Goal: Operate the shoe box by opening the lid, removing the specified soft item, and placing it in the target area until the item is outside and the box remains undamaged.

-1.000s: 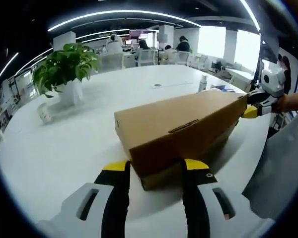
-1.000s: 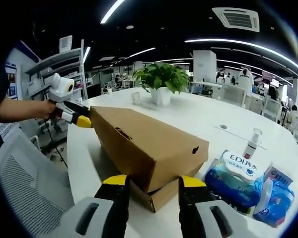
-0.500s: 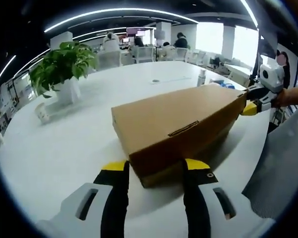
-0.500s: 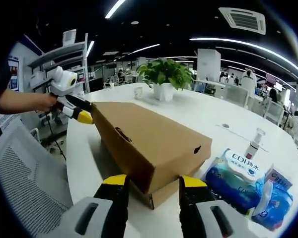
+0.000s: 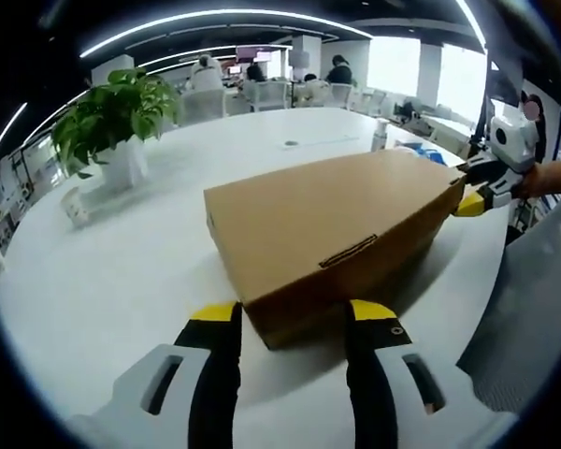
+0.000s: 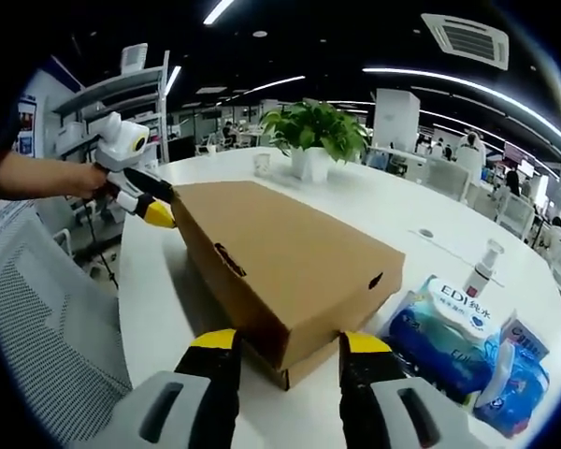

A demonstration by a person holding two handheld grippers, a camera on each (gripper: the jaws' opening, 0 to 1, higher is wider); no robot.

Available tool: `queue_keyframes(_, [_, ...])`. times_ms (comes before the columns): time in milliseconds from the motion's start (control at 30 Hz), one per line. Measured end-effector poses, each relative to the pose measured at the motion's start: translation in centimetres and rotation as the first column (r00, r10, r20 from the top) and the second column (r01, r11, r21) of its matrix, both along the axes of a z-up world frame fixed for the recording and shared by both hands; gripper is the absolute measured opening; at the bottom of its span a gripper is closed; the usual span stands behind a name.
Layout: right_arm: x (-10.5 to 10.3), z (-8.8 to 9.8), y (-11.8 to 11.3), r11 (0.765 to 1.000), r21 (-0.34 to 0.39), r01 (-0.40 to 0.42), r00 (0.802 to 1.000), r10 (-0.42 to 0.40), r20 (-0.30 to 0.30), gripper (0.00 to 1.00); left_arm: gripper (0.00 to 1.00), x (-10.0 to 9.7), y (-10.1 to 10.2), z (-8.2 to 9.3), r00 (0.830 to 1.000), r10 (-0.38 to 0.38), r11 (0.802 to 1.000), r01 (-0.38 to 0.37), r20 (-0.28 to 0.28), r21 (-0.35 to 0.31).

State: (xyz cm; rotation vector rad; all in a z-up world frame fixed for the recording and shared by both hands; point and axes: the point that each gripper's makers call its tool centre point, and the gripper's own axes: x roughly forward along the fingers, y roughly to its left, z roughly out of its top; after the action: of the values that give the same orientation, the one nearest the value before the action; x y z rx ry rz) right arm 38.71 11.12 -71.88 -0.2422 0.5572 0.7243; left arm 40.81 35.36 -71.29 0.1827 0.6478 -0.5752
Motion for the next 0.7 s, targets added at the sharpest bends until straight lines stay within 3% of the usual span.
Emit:
queue_keyframes(200, [0.04,-0.42,-0.05,1.0,-0.012,0.001,1.0,-0.001,-0.005,0.4,0.43,0.0,0.19,-0.59,1.0,0.007,1.0,-0.007,-0.015,-0.005])
queue_keyframes(700, [0.06,-0.47,-0.32,1.0,-0.004,0.016,1.0,-0.016,-0.027,0.42,0.43,-0.29,0.25,-0.16,1.0,0.011,1.0,-0.011,-0.017,-0.007])
